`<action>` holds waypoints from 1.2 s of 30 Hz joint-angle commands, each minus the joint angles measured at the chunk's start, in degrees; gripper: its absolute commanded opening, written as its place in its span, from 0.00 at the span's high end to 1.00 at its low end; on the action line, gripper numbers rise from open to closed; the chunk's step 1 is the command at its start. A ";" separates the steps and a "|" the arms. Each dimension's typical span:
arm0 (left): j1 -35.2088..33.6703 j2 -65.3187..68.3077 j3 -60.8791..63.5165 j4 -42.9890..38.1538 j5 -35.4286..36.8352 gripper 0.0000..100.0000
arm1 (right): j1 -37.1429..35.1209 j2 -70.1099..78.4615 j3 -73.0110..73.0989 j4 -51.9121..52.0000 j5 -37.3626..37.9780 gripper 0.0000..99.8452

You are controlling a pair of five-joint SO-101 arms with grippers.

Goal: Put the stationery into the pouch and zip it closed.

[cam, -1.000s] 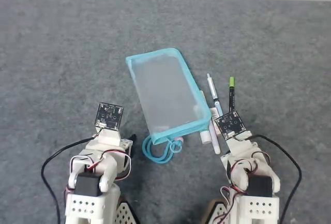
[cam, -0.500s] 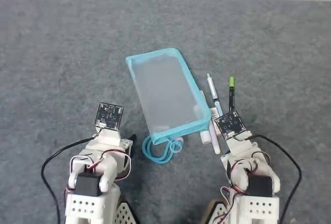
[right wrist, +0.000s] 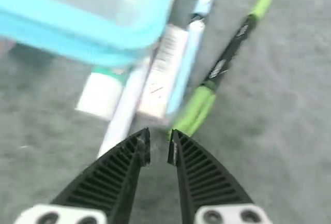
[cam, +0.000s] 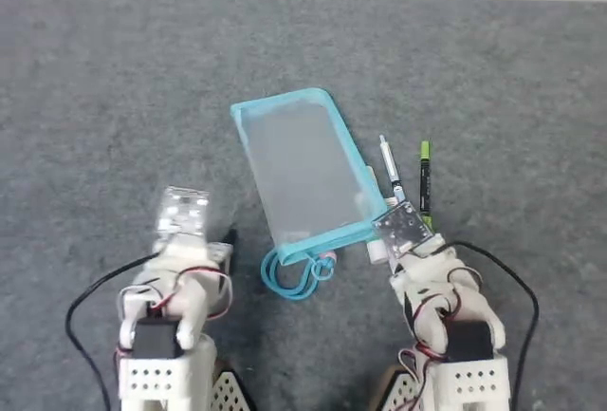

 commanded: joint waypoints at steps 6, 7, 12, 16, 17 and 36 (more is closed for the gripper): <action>-19.43 -0.53 -0.40 -6.24 0.44 0.82 | -0.13 7.52 -18.02 0.92 -4.04 0.92; -19.78 -0.53 -0.40 -6.24 0.44 0.82 | -2.15 11.65 -20.22 1.19 -4.22 0.92; -19.78 -0.44 -0.40 -6.15 0.44 0.82 | -15.96 36.62 -30.24 1.01 -6.77 0.92; -19.87 -0.44 -0.40 -6.15 0.44 0.82 | -23.69 53.49 -34.73 -3.47 -7.74 0.92; -19.87 -0.44 -0.40 -6.15 0.44 0.82 | -24.04 57.19 -35.43 -5.85 -8.44 0.92; -19.87 -0.44 -0.40 -6.07 0.53 0.82 | -22.02 100.88 -68.40 -19.21 -12.04 0.92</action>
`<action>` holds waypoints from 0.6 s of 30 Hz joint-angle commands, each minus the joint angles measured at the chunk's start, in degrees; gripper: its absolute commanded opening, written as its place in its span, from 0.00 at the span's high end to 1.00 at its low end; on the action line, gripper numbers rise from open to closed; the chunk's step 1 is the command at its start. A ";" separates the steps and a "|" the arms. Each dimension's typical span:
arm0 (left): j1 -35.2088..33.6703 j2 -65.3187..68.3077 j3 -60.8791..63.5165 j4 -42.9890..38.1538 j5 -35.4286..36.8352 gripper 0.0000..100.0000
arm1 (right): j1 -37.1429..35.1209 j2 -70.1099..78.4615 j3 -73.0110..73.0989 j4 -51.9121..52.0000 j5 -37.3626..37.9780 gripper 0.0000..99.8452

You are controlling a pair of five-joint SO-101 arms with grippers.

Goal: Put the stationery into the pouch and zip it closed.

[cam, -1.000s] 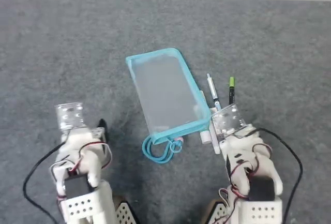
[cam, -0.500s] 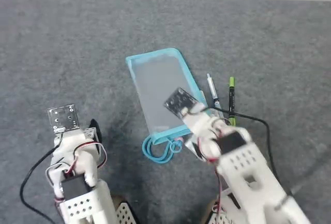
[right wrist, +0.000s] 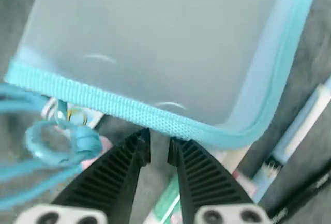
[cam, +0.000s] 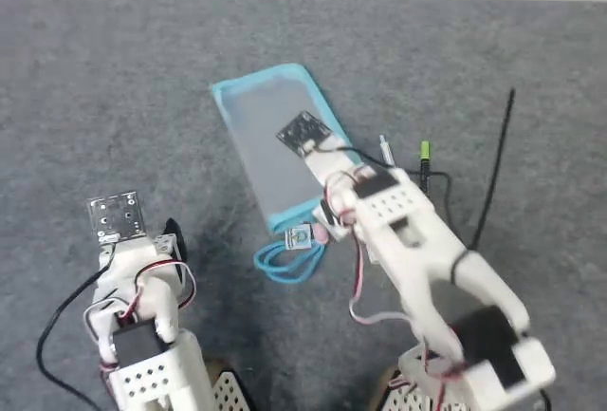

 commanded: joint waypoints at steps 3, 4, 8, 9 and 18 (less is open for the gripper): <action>-0.35 -0.44 -0.40 -1.85 0.53 0.82 | 0.22 5.76 -13.01 0.66 -2.81 0.92; -0.35 -0.44 -0.40 -1.85 0.53 0.82 | 0.22 6.02 -14.07 1.36 -3.69 0.92; -0.26 -0.35 -0.40 -1.85 0.53 0.82 | 0.48 4.00 -14.86 4.53 -4.66 0.92; -0.26 -0.35 -0.40 -1.85 0.53 0.82 | 0.31 3.12 -14.59 5.41 -4.84 0.92; -0.26 -0.35 -0.40 -1.85 0.53 0.82 | -7.60 -1.98 -8.53 7.60 -8.18 0.92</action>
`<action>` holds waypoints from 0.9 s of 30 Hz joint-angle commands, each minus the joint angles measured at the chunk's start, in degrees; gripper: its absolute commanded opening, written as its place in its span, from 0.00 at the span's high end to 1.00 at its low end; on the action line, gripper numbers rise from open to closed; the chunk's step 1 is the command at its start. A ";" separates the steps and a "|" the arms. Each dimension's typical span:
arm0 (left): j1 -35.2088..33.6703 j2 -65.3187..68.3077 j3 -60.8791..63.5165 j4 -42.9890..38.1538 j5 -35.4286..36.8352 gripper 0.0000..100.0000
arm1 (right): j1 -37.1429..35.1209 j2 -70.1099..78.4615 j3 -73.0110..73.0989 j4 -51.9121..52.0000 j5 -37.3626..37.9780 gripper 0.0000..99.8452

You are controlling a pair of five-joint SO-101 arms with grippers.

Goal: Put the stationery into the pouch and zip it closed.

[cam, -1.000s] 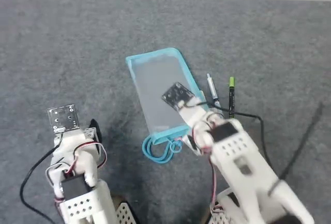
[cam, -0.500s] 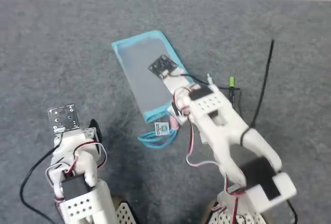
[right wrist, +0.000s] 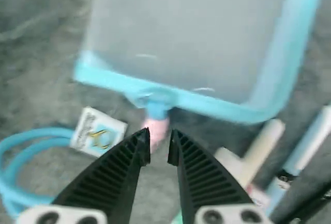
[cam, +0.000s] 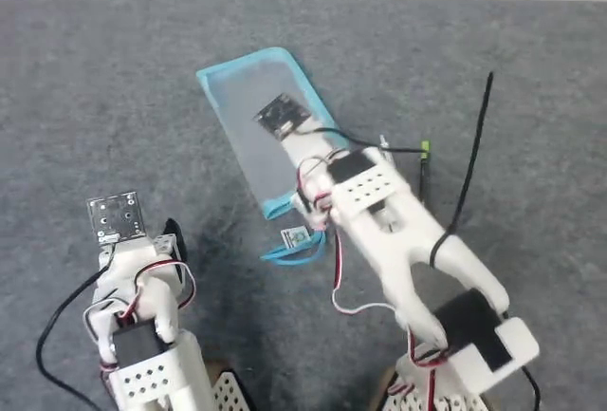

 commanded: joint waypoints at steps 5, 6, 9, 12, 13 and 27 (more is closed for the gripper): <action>-0.26 -0.35 -0.40 -1.85 0.53 0.82 | -5.05 -2.42 0.97 0.48 -3.43 0.92; -0.26 -0.35 -0.40 -1.85 0.53 0.82 | -4.88 -1.63 0.97 -0.04 -4.13 0.92; -0.26 -0.35 -0.40 -1.85 0.53 0.82 | -3.56 1.36 0.88 -2.51 -6.42 0.92; -0.26 -0.35 -0.40 -1.85 0.53 0.82 | -1.80 3.82 0.88 -4.26 -7.38 0.92; -0.26 -0.35 -0.40 -1.85 0.53 0.82 | -1.27 4.18 0.79 -4.26 -7.38 0.92; -0.26 -0.35 -0.40 -1.85 0.53 0.82 | 0.31 4.62 0.88 -3.91 -7.03 0.84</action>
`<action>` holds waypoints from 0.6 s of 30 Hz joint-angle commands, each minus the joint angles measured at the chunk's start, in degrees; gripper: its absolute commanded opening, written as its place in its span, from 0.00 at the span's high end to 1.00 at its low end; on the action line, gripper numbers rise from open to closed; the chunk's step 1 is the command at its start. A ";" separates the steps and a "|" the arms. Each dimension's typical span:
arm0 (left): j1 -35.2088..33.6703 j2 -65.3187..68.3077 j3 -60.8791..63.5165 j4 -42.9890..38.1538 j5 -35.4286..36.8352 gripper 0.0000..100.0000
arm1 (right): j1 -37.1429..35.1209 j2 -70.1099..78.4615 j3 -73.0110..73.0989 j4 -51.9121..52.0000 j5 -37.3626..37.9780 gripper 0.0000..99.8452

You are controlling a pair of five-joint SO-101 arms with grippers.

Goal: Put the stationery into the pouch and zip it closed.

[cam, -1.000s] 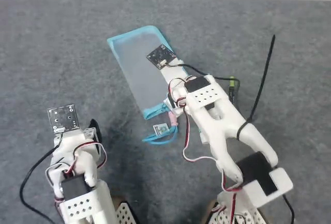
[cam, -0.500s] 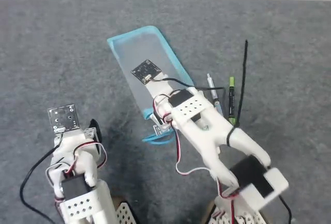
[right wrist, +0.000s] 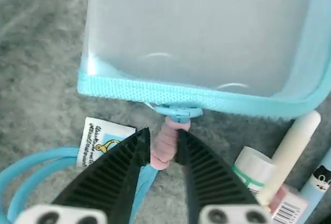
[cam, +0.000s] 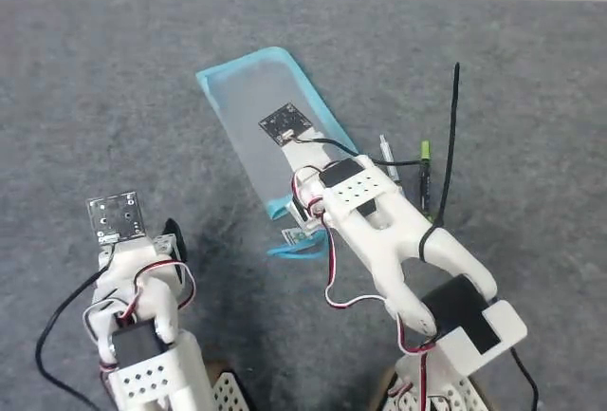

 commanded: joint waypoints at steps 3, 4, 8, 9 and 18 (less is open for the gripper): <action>-0.26 -0.35 -0.40 -1.85 0.53 0.82 | 0.31 -0.40 -0.26 -0.66 -0.26 0.80; -0.26 -0.35 -0.40 -1.85 0.53 0.82 | 0.22 -0.40 -0.26 -0.66 -0.26 0.80; -0.26 -0.35 -0.40 -1.85 0.53 0.82 | 0.22 0.13 -0.18 -0.84 -0.35 0.80; -0.26 -0.35 -0.40 -1.85 0.53 0.82 | 0.22 0.84 -0.26 -0.84 -0.35 0.80; -0.26 -0.35 -0.40 -1.85 0.62 0.82 | 0.40 8.57 -3.87 -1.54 -0.53 0.80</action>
